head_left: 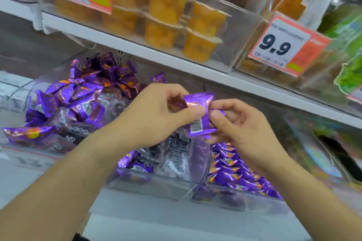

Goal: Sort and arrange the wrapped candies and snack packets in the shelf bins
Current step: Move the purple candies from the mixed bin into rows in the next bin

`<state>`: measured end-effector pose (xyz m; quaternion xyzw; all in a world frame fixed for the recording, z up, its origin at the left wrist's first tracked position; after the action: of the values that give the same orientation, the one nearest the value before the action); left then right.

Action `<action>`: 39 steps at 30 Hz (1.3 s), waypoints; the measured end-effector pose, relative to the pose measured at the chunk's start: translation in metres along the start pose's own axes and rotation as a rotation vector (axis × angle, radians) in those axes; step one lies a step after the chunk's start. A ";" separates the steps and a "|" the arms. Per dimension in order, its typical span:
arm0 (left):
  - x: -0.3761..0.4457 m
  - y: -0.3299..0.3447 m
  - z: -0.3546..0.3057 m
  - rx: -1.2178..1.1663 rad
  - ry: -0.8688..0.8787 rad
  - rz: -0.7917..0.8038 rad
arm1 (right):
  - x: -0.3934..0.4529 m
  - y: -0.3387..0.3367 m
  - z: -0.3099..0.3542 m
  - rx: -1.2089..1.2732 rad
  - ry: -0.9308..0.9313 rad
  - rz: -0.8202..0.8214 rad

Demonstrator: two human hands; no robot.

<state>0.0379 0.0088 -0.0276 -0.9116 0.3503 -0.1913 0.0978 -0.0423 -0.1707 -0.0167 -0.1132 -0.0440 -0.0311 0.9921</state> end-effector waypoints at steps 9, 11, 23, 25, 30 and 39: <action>-0.008 0.070 -0.026 -0.229 -0.059 0.265 | -0.062 -0.066 -0.027 0.502 -0.040 -0.066; -0.008 0.090 -0.030 -0.308 -0.059 0.258 | -0.070 -0.077 -0.032 0.560 -0.030 -0.105; 0.010 0.167 -0.025 -0.541 -0.148 -0.002 | -0.081 -0.114 -0.055 0.676 0.267 -0.316; 0.015 0.174 -0.022 -0.529 -0.202 0.013 | -0.084 -0.119 -0.056 0.664 0.273 -0.309; 0.021 0.183 -0.009 -0.603 -0.384 0.083 | -0.091 -0.130 -0.056 0.626 0.290 -0.335; 0.040 0.190 -0.014 -0.838 -0.526 0.179 | -0.098 -0.139 -0.052 0.569 0.290 -0.364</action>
<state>-0.0549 -0.1583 -0.0625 -0.8563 0.4373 0.2113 -0.1755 -0.1459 -0.3126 -0.0459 0.1824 0.0708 -0.2095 0.9580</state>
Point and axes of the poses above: each hand's wrist, its own x-axis towards the middle knuckle, its own y-axis out of the palm, z = x × y, the point moved 1 cm from there along x, towards the middle knuckle, and after that the axes turned 9 degrees about z, right-handed, at the moved point
